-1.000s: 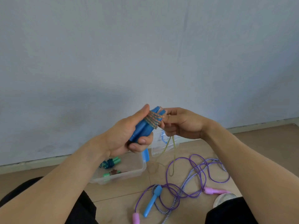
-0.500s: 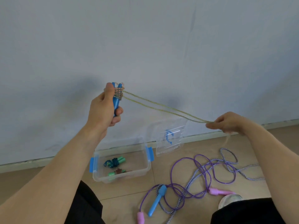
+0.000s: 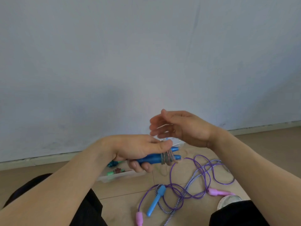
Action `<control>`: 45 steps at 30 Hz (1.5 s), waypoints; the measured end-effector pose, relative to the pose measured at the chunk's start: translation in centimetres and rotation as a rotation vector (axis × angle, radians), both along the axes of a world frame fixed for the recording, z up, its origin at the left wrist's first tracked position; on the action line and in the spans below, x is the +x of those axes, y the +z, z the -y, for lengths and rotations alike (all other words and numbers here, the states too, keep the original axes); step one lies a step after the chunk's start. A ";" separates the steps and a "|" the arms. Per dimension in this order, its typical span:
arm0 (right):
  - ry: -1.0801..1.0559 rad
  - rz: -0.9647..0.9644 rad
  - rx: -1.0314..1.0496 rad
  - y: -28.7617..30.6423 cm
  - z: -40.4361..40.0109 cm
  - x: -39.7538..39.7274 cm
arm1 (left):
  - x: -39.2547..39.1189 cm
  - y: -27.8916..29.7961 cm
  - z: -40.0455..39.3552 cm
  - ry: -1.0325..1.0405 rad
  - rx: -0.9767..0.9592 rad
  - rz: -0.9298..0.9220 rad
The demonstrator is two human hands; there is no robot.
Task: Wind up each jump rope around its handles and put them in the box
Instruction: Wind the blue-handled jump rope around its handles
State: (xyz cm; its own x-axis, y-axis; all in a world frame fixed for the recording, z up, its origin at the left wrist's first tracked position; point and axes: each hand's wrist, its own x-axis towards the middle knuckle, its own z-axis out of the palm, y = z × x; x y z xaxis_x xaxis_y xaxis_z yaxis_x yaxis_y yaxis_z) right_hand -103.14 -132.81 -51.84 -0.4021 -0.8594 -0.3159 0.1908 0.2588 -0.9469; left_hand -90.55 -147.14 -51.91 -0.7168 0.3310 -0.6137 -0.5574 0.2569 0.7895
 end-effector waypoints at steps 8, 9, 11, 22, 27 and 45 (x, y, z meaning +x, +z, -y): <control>0.070 0.151 -0.079 -0.4 0.1 -0.5 | -0.1 2.2 1.0 0.316 0.274 -0.111; 0.051 0.191 -0.120 -0.3 0.1 -0.8 | -0.1 2.1 1.1 0.351 0.291 -0.124; 0.058 0.229 -0.180 -0.3 0.1 -1.1 | -0.1 2.0 1.0 0.395 0.317 -0.154; -0.055 -0.280 -0.013 -2.7 1.1 0.2 | -0.5 0.7 1.3 0.537 0.084 -0.090; -0.191 -0.249 0.066 -3.9 2.0 1.6 | -0.8 0.1 1.4 0.716 0.185 -0.105; 0.158 -0.858 0.243 -0.4 1.4 2.4 | -1.9 -1.1 2.1 0.722 -0.423 -0.276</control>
